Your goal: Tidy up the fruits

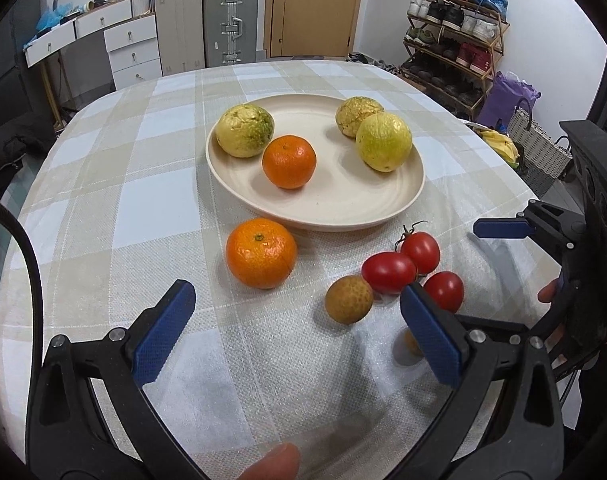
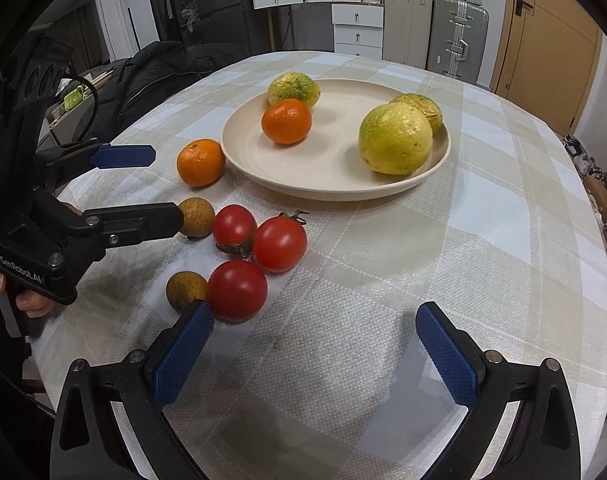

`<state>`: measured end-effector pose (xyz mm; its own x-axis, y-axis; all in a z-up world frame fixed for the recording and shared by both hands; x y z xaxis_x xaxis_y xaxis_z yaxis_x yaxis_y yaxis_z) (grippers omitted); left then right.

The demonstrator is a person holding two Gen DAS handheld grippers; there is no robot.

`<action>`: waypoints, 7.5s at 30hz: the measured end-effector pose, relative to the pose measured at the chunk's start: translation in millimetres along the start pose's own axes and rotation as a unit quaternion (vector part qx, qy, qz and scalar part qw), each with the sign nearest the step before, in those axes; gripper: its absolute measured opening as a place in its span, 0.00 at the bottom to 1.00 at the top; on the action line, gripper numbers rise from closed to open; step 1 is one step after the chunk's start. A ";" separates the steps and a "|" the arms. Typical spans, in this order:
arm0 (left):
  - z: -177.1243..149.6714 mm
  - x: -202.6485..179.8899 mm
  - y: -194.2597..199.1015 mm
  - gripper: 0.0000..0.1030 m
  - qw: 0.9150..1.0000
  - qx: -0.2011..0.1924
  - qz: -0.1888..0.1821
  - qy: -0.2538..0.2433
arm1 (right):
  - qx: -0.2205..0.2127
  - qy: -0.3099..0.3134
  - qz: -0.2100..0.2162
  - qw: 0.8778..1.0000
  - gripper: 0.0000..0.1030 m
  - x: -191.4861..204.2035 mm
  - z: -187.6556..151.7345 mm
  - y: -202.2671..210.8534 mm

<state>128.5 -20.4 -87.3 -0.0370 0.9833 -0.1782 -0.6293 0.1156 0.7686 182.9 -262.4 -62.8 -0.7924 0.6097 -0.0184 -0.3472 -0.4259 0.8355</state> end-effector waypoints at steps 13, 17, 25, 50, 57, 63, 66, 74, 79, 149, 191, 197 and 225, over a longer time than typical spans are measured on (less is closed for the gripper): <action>-4.3 -2.5 -8.0 0.99 1.000 0.013 0.003 -0.009 | 0.000 0.023 -0.025 0.999 1.00 11.6 0.6 -3.6; -7.0 -2.6 -11.7 0.99 1.000 0.022 0.006 -0.011 | -0.012 0.030 -0.008 0.999 0.90 14.1 1.6 2.5; -8.4 -3.7 -14.5 0.99 1.000 0.027 0.003 -0.015 | -0.030 0.049 0.044 0.997 0.53 29.4 1.0 9.7; -14.6 -13.7 -9.6 0.77 0.997 0.047 -0.052 -0.026 | -0.075 0.007 0.033 0.997 0.31 5.1 7.3 30.1; -16.9 -18.6 -12.2 0.49 0.995 0.050 -0.089 -0.014 | -0.080 -0.001 0.029 0.996 0.31 -1.4 7.9 34.2; -14.4 -18.3 -14.4 0.41 0.996 0.040 -0.077 -0.005 | -0.082 0.001 0.029 0.996 0.31 -1.1 8.4 35.5; -14.0 -18.2 -15.3 0.33 0.997 0.036 -0.066 -0.008 | -0.083 0.000 0.029 0.996 0.31 -1.0 8.4 35.8; -13.7 -16.7 -14.4 0.23 0.997 0.033 -0.072 -0.006 | -0.085 -0.002 0.026 0.996 0.31 -3.5 8.8 36.5; -10.5 -17.6 -8.2 0.23 0.997 0.022 -0.079 -0.005 | -0.089 -0.003 0.024 0.996 0.31 -4.8 9.0 36.8; 67.9 15.3 -49.0 0.23 0.998 -0.044 -0.003 0.043 | -0.091 -0.064 -0.005 0.994 0.31 -47.7 67.4 -16.1; 41.3 14.9 18.3 0.99 0.996 -0.085 0.012 0.037 | -0.116 -0.091 -0.029 0.989 1.00 -44.8 45.5 36.0; 29.0 20.5 35.0 0.99 0.995 -0.088 0.018 0.038 | -0.113 -0.071 -0.031 0.991 1.00 -30.7 36.9 38.7; 13.4 21.3 2.2 0.99 0.998 -0.035 0.026 0.033 | -0.026 -0.062 -0.022 0.998 1.00 -28.1 15.4 -5.5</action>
<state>136.7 2.7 -81.2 -0.1206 0.9759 -0.1816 -0.6782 0.0526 0.7330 214.8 -266.9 -58.5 -0.7091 0.7050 0.0159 -0.4086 -0.4291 0.8056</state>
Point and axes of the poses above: each gripper's, at about its wrist camera, not at the fingertips, and y roughly against the way its jaws point, x to its left, z to its top, the point moved 5 cm from there along -y, roughly the way its jaws point, and after that the axes turned 8 degrees about y, right-handed, at the moved point
